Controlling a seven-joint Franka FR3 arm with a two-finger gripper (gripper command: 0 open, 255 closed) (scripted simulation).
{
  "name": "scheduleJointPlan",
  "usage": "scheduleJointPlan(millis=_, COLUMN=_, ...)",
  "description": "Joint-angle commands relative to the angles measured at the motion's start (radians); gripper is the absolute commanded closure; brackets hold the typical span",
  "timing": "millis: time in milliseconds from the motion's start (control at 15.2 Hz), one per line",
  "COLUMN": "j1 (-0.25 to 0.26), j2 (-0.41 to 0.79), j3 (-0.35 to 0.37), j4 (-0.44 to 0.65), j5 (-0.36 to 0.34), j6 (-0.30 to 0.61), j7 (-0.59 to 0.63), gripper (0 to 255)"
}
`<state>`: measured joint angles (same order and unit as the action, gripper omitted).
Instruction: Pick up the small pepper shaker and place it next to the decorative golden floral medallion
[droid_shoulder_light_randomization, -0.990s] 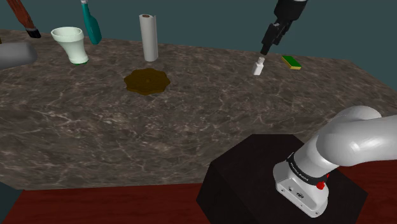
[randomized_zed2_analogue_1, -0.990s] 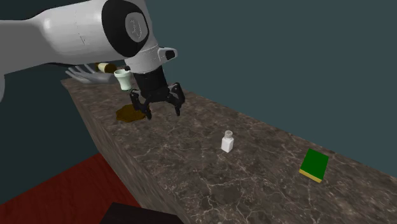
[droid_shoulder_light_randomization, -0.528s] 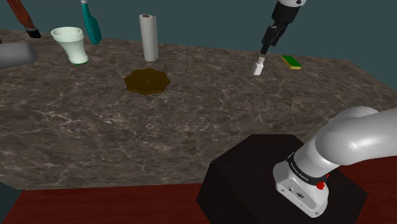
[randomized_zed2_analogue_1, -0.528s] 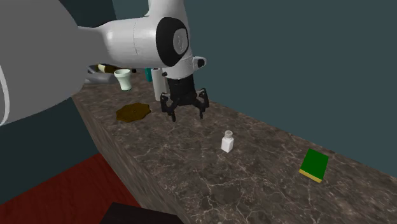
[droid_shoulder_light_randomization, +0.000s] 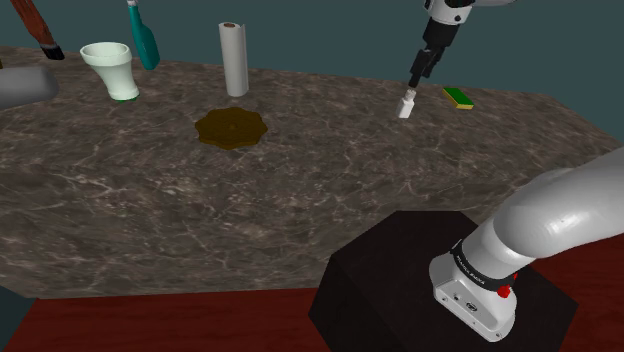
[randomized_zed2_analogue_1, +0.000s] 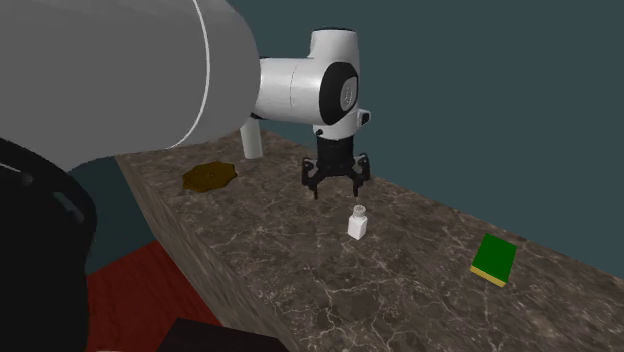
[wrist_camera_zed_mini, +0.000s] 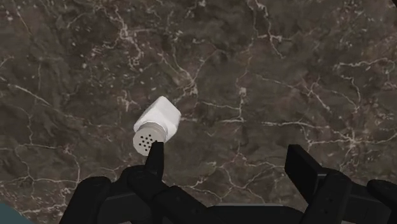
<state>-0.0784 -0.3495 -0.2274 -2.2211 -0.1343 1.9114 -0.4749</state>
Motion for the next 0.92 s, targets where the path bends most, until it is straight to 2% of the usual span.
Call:
scheduleJointPlan(millis=0, j1=-0.006, j2=0.075, j3=-0.034, j4=0.043, j5=0.014, j6=0.022, j7=-0.047, gripper=0)
scheduleJointPlan(millis=264, j1=-0.022, j2=0.223, j3=-0.093, j4=0.137, j5=0.059, j6=0.050, j7=-0.146, gripper=0)
scheduleJointPlan(millis=330, j1=-0.023, j2=0.226, j3=-0.093, j4=0.139, j5=0.060, j6=0.050, j7=-0.148, gripper=0)
scheduleJointPlan(millis=858, j1=-0.026, j2=0.256, j3=-0.099, j4=0.066, j5=0.066, j6=0.152, j7=-0.154, gripper=0)
